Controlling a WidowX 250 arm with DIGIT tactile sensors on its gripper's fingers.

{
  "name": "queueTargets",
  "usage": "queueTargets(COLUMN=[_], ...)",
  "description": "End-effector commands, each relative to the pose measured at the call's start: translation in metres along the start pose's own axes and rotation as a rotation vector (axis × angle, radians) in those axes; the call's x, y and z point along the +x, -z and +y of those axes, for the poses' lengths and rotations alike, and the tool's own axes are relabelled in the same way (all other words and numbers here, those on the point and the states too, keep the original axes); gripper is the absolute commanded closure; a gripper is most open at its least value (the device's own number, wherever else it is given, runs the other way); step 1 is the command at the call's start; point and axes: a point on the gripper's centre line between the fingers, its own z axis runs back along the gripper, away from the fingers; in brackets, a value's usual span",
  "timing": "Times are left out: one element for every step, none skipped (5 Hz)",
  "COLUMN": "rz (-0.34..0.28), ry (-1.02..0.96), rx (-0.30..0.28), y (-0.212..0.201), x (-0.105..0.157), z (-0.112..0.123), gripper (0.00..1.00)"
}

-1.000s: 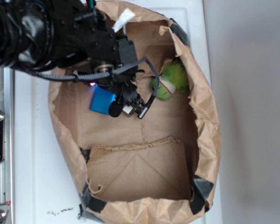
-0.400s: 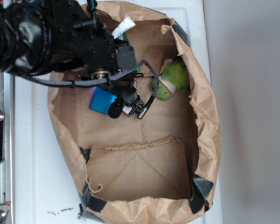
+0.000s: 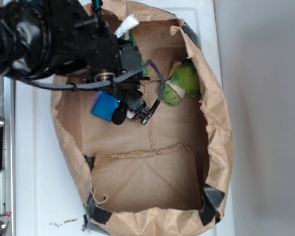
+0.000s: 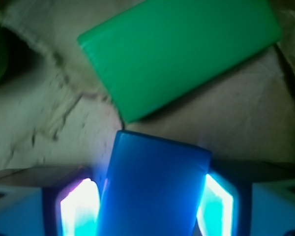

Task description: Grab the blue block.

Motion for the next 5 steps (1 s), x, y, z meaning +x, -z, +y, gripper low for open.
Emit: queueTargets(rz=[-0.007, -0.015, -0.02, -0.067, -0.118], ry=[0.226, 0.337, 0.447, 0.523, 0.583], rx=[-0.113, -0.191, -0.22, -0.211, -0.201], y=[-0.029, -0.052, -0.071, -0.084, -0.092], x=[0.016, 0.019, 0.015, 0.006, -0.006], z=[-0.009, -0.019, -0.033, -0.046, -0.056], gripper=[1.0, 1.0, 1.0, 1.0, 1.0])
